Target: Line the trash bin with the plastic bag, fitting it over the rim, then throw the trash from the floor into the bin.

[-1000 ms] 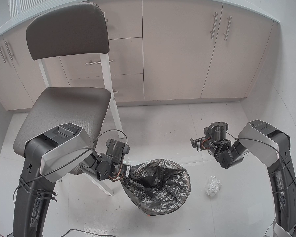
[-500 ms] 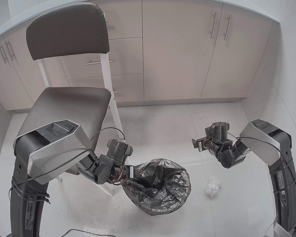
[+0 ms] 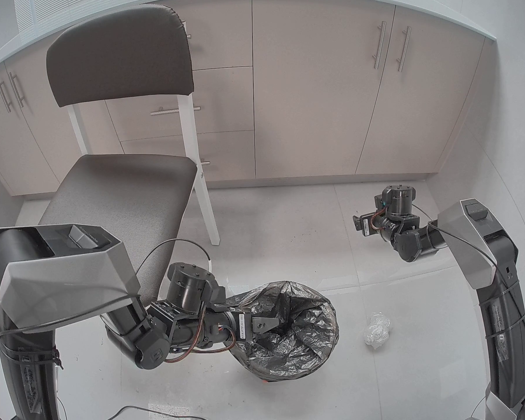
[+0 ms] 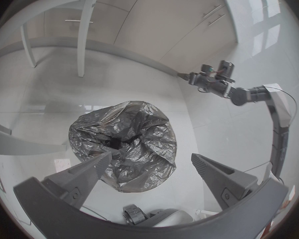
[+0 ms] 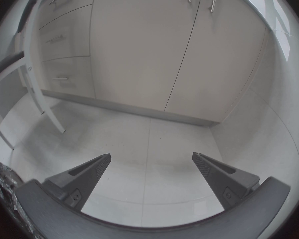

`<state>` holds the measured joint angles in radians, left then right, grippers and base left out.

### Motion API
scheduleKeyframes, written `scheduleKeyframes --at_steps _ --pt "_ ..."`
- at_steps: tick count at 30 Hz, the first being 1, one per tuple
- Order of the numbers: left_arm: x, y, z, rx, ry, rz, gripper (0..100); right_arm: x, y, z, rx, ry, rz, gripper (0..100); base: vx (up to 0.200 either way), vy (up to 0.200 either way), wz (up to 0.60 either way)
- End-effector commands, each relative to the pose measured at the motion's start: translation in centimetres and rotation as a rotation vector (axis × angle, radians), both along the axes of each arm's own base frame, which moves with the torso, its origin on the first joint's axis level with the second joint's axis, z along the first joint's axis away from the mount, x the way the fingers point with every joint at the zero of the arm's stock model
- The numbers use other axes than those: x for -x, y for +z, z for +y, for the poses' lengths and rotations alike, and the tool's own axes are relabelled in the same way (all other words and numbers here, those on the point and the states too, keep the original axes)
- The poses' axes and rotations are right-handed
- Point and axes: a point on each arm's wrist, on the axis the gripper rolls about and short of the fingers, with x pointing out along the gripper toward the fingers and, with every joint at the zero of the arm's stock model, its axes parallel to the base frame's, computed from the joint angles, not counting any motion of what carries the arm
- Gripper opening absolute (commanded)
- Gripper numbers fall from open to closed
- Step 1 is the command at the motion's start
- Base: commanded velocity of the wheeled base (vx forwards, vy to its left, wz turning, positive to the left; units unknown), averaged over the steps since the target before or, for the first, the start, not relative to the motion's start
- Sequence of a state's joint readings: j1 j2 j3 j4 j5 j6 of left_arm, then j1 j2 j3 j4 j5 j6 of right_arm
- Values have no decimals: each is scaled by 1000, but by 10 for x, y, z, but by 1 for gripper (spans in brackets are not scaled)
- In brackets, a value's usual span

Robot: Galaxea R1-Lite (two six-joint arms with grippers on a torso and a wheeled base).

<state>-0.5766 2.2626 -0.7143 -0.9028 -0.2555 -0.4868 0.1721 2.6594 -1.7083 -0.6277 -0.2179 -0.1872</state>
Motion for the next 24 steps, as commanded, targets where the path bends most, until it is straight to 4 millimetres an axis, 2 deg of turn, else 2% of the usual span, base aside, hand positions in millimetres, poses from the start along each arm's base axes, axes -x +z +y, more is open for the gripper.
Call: scheduleKeyframes --at_steps 1,2,3,4,7,10,13,24 --pt "26 -31 12 -6 -88 -1 100 -29 -63 -34 27 -69 162 100 0 0 0" --pt "26 -31 12 -7 -89 -2 100 -25 -88 -40 31 -82 238 100 0 0 0" --pt "26 -32 12 -9 -90 -1 100 -23 -96 -42 32 -85 257 100 0 0 0" --pt "26 -32 13 -11 -90 -1 100 -13 -141 -53 41 -106 379 100 0 0 0" --pt "27 -33 12 -14 -93 -1 100 11 -199 -71 55 -132 600 100 0 0 0" --pt "27 -35 12 -24 -103 -8 100 21 -205 -79 -5 -149 710 100 0 0 0" --pt "27 -36 13 -32 -110 -13 100 20 -205 -81 -115 -154 700 100 0 0 0" --pt "28 -36 12 -33 -112 -15 100 11 -200 -79 -253 -137 605 100 0 0 0"
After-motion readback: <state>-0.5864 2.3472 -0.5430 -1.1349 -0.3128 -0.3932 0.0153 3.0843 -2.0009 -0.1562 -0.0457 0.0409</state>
